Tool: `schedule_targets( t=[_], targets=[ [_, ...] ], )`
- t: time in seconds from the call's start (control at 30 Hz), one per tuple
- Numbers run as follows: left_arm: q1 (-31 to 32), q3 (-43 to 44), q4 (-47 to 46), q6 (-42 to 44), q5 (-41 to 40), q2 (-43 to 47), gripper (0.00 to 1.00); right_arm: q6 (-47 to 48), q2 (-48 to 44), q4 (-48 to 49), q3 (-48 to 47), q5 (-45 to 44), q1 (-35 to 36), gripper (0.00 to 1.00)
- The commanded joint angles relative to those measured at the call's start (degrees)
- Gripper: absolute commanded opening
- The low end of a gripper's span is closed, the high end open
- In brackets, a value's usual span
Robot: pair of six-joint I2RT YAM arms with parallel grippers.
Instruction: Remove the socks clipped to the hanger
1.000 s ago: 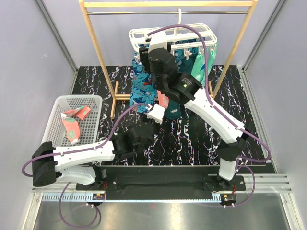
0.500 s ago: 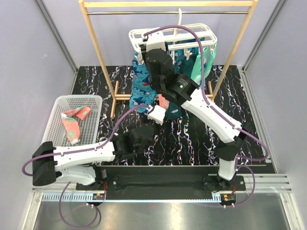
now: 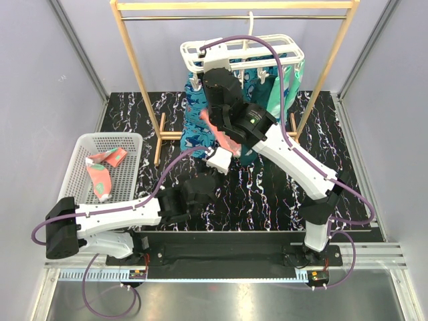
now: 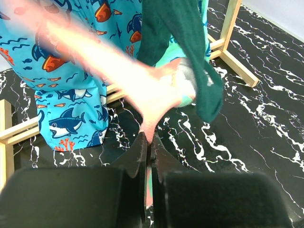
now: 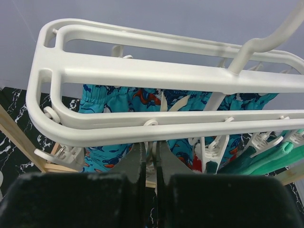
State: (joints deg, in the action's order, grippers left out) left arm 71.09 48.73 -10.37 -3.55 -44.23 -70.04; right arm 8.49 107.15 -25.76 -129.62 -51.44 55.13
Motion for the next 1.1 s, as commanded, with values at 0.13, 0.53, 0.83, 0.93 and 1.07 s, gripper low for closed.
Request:
schedule_targets(
  t=[0.13, 0.53, 0.83, 0.93, 1.07],
  targets=[
    [0.4, -0.3, -3.6, -3.3, -3.0, 1.8, 0.00, -2.3, -1.6, -0.7, -1.2, -0.2, 0.3, 0.00],
    [-8.8, -3.0, 13.6, -21.0, -4.3, 15.6, 0.00, -13.1, -9.0, -7.4, 5.2, 7.7, 0.4, 0.57],
    [-27.4, 5.4, 40.1, -24.1, -7.9, 30.0, 0.00, -22.4, -31.7, -0.9, 33.9, 20.6, 0.3, 1.00],
    [-32.7, 9.2, 47.9, -24.1, -14.5, 31.9, 0.00, -24.6, -39.8, -0.5, 42.0, 21.6, 0.3, 1.00],
    [-38.6, 10.7, 53.8, -22.5, -17.0, 31.0, 0.00, -26.7, -48.9, -1.2, 49.6, 21.6, 0.3, 1.00]
  ],
)
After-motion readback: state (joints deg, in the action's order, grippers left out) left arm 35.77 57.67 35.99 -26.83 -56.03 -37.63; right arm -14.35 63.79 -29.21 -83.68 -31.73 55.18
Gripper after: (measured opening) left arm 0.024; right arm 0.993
